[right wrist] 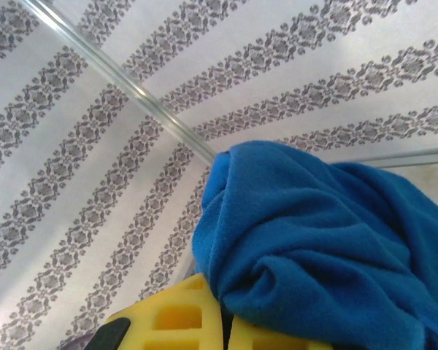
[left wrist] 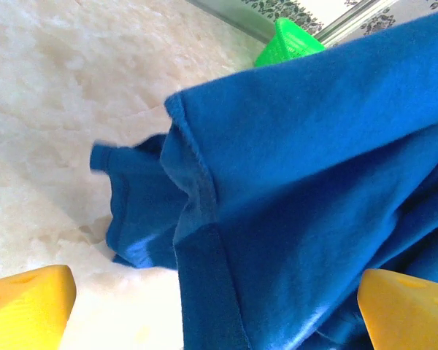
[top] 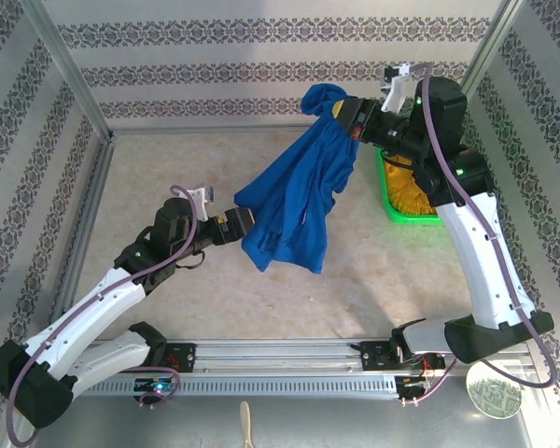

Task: Fold the inside-out t-shirt

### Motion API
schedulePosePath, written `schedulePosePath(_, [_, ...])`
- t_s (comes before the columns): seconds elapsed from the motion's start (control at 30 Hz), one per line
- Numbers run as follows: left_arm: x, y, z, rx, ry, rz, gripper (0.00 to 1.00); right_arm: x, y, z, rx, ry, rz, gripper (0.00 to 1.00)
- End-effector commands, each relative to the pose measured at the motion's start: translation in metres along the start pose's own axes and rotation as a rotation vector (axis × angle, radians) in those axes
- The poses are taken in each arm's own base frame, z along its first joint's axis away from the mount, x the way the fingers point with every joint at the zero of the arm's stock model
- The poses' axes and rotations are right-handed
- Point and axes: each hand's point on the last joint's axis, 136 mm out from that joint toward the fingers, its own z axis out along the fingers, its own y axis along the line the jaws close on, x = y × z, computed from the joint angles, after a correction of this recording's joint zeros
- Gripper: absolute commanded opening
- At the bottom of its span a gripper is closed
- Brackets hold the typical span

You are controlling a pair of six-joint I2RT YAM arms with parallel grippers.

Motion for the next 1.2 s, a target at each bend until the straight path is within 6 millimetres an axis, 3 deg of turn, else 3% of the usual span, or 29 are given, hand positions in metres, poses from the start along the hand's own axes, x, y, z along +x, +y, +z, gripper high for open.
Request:
schedulePosePath(0.0, [-0.006,0.003,-0.013,-0.035,-0.011,0.028,0.99,0.008,0.015,0.002,-0.067,0.02,-0.013,0.0])
schedulePosePath(0.13, [-0.005,0.0,-0.02,-0.028,-0.005,0.032,0.99,0.027,0.013,0.012,-0.09,0.079,-0.032,0.0])
schedulePosePath(0.3, [-0.001,-0.007,-0.016,0.01,0.021,0.024,0.99,0.037,0.019,0.01,-0.133,0.101,-0.037,0.0])
schedulePosePath(0.5, [0.007,-0.033,0.003,0.156,0.038,-0.032,0.99,0.039,0.028,-0.003,-0.164,0.091,-0.006,0.0])
schedulePosePath(0.6, [0.03,-0.043,0.02,0.154,0.081,0.004,0.99,0.04,0.034,-0.01,-0.192,0.077,0.016,0.0])
schedulePosePath(0.67, [0.046,-0.034,0.03,0.099,0.086,0.008,0.99,0.039,0.038,-0.015,-0.209,0.069,0.024,0.0])
schedulePosePath(0.73, [0.06,-0.012,0.04,0.042,0.059,-0.044,0.99,0.038,0.042,-0.02,-0.22,0.063,0.028,0.0])
schedulePosePath(0.87, [0.057,0.021,0.045,-0.017,-0.077,-0.115,0.99,0.04,0.047,-0.027,-0.244,0.062,0.028,0.0])
schedulePosePath(1.0, [0.045,0.019,0.049,-0.012,-0.144,-0.072,0.99,0.046,0.044,-0.027,-0.265,0.055,0.059,0.0])
schedulePosePath(1.17, [0.029,0.001,0.063,0.05,-0.201,-0.032,0.99,0.052,0.039,-0.024,-0.288,0.044,0.09,0.0])
